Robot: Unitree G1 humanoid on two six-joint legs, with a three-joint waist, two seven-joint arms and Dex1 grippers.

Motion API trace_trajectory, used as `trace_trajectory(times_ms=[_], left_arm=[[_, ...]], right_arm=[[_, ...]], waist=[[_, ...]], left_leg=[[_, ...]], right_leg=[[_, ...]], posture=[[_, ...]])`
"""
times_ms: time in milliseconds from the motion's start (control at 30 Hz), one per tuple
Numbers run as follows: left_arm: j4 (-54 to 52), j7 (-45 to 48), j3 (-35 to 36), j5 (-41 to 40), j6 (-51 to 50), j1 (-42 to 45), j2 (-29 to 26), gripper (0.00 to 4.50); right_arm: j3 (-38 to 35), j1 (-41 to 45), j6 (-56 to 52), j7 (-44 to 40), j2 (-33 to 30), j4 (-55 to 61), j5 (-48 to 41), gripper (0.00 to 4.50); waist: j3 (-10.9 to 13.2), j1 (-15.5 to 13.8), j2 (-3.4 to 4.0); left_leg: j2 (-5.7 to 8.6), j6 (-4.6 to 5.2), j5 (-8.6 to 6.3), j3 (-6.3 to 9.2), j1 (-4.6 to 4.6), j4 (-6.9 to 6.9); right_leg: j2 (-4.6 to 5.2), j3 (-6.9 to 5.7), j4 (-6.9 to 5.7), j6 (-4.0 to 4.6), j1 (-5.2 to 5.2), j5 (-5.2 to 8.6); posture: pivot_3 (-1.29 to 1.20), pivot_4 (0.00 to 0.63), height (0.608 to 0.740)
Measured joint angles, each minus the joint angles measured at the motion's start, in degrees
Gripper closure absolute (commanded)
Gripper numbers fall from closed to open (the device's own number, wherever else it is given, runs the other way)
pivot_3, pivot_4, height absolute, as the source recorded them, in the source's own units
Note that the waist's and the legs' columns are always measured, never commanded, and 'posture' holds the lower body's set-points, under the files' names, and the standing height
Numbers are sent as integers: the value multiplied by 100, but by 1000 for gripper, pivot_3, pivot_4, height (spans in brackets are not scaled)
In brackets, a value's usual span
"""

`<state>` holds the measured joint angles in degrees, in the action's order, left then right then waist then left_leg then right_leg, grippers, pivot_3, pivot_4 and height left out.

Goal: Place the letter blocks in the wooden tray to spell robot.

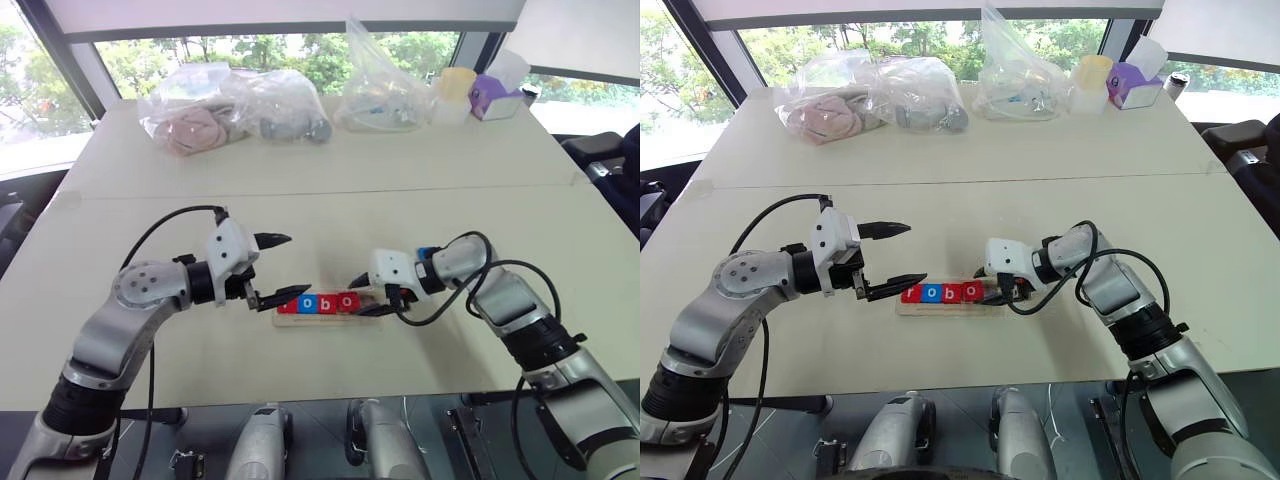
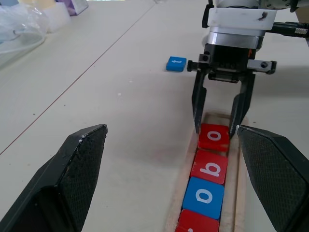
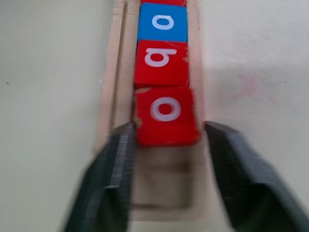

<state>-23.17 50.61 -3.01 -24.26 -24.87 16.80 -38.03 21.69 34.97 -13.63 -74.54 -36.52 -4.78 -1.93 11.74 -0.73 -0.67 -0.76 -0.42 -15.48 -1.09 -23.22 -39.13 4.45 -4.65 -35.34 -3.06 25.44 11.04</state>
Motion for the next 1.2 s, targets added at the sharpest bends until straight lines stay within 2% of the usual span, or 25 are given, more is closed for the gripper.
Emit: trace_trajectory(times_ms=[33, 67, 567, 767, 1000, 1200], left_arm=[[0, -4, 0, 0, 0, 0, 1, 0], [0, -6, 0, 0, 0, 1, 2, 0], [1, -64, -21, 3, 0, 86, 58, 0], [4, -67, -40, 4, 0, 98, 87, 0], [-16, -84, -44, 1, -7, 85, 94, 0], [-23, -86, -45, -1, -60, 76, 94, 0]], right_arm=[[6, 13, -16, -10, 3, 0, 1, 55], [9, 23, -21, -20, 4, 0, 0, 12], [-50, 367, -198, -30, -42, 31, -158, 12], [-306, -41, -592, -70, -482, 917, -381, 12], [-517, -741, -856, 636, -523, 1969, -330, 12], [-516, -902, -594, 1261, -593, 2044, 185, 12]], waist=[[0, 0, 0], [0, 0, 0], [0, -2, 0], [0, -4, 0], [0, -2, 0], [0, -2, 0]], left_leg=[[0, 0, 0, 0, 0, 0], [0, 0, 0, 0, 0, 0], [1, 0, 0, 0, 0, 0], [-2, 0, 0, 1, -1, 0], [-6, 0, 0, 0, 4, 0], [-3, 0, 0, -2, 2, -2]], right_leg=[[0, 0, 0, 0, 0, 0], [0, 0, 0, 0, 0, 0], [0, 0, -1, 14, 0, -9], [0, 0, 0, 13, 0, -9], [-1, 0, -3, 5, 0, 1], [0, 1, -2, 16, 0, 7]], posture=[[0, 150, 740], [0, 150, 740], [0, 150, 740], [0, 150, 740], [0, 150, 740], [0, 150, 740]])
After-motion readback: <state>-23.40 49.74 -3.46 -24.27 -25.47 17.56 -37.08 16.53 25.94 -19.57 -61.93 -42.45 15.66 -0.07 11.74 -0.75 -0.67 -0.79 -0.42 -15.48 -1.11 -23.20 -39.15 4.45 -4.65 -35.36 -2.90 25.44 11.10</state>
